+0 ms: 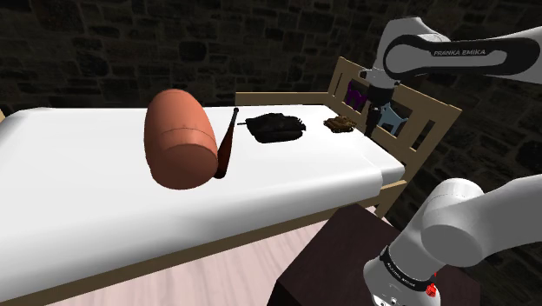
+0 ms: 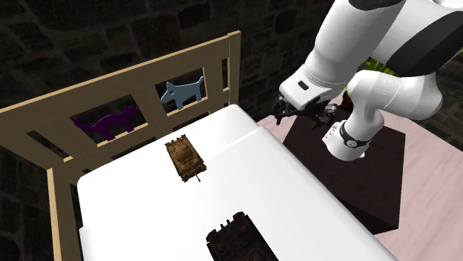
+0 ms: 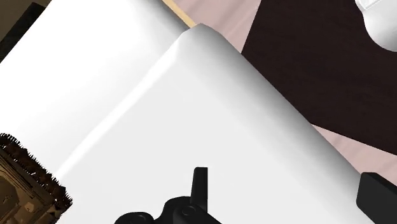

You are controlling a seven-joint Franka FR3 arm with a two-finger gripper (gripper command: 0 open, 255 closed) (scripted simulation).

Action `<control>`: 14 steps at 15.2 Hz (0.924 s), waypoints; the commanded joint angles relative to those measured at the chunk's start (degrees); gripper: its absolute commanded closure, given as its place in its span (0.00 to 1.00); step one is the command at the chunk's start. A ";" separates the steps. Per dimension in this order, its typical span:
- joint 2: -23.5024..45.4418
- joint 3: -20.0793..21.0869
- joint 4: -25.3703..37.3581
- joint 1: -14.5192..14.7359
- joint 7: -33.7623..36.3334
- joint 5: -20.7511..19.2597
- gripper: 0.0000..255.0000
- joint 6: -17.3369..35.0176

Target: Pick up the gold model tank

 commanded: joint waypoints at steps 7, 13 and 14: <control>14.25 -11.70 8.43 3.65 -18.79 -1.30 0.00 10.45; 29.00 -20.26 17.49 7.16 -35.70 6.15 0.00 17.95; 31.90 -21.36 19.24 7.40 -38.96 8.38 0.00 18.99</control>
